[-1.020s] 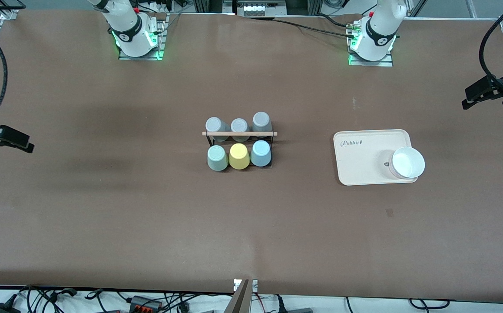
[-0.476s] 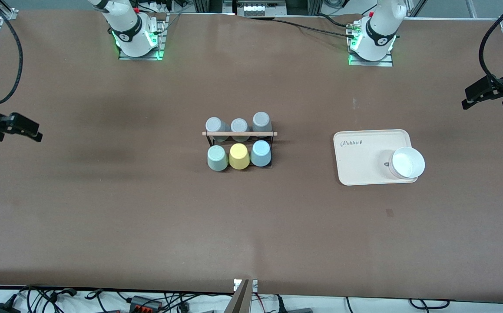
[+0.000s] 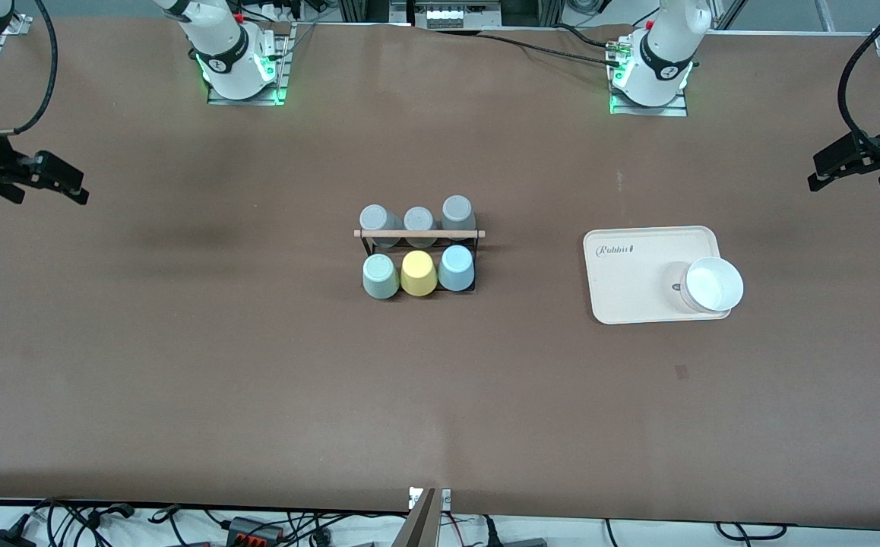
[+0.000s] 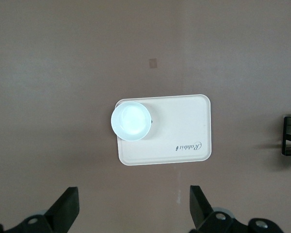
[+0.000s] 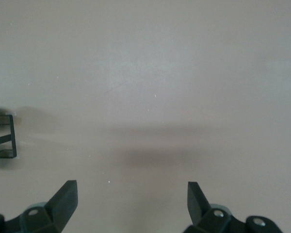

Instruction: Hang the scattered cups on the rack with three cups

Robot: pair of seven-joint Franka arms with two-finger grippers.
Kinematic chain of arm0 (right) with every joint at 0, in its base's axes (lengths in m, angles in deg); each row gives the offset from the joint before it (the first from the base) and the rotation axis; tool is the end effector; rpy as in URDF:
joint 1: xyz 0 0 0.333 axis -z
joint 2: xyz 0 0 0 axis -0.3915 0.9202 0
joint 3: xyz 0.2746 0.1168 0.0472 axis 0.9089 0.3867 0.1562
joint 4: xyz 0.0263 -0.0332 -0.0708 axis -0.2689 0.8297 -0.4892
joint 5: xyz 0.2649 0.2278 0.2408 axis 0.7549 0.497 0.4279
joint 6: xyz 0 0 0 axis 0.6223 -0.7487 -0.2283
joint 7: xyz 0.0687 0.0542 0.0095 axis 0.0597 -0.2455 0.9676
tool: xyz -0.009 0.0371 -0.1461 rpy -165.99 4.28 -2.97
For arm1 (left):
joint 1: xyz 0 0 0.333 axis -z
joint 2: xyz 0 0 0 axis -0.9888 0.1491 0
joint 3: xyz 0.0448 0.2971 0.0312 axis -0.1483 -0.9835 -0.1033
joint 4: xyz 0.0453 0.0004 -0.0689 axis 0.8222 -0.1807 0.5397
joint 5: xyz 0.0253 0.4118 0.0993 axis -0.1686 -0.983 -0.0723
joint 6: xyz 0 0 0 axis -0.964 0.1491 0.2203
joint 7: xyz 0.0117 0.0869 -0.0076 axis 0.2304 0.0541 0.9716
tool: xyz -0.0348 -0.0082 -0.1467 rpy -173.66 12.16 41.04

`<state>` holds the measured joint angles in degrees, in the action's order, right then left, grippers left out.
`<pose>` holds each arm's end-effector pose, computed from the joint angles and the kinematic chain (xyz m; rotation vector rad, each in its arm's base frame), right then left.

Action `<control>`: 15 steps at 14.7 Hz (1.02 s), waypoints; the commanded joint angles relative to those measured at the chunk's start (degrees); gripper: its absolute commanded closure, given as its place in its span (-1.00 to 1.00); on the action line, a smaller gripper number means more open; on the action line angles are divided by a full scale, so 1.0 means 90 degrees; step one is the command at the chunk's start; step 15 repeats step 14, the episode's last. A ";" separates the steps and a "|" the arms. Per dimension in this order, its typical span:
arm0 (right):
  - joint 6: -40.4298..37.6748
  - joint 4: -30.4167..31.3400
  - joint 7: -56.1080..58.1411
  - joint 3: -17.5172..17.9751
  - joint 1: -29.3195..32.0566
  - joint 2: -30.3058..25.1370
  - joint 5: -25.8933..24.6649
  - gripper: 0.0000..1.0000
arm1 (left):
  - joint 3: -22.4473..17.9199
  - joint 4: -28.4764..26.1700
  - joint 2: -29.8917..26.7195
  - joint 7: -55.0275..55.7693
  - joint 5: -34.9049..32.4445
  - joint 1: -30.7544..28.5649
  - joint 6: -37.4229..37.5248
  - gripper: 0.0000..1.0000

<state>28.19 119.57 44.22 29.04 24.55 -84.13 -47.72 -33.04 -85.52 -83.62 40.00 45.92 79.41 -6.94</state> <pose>0.5798 -0.0226 0.5181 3.1360 -0.0103 0.0298 0.5844 0.0213 0.5790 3.1343 0.0210 -0.0132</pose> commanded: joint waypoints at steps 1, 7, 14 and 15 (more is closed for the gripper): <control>0.0044 0.0191 -0.0015 0.0033 0.0028 -0.0220 -0.0033 -1.00 | 0.0010 -0.0048 -0.0059 -0.0107 0.0083 -0.0050 0.0036 -1.00; 0.0014 0.0200 0.0063 0.0052 0.0008 -0.0230 -0.0053 -1.00 | 0.0010 -0.0048 -0.0059 -0.0107 0.0083 -0.0050 0.0036 -1.00; 0.0024 0.0200 0.0082 0.0052 0.0008 -0.0230 -0.0092 -1.00 | 0.0010 -0.0048 -0.0059 -0.0097 0.0073 -0.0050 0.0046 -1.00; 0.0024 0.0200 0.0082 0.0052 0.0008 -0.0230 -0.0092 -1.00 | 0.0010 -0.0048 -0.0059 -0.0097 0.0073 -0.0050 0.0046 -1.00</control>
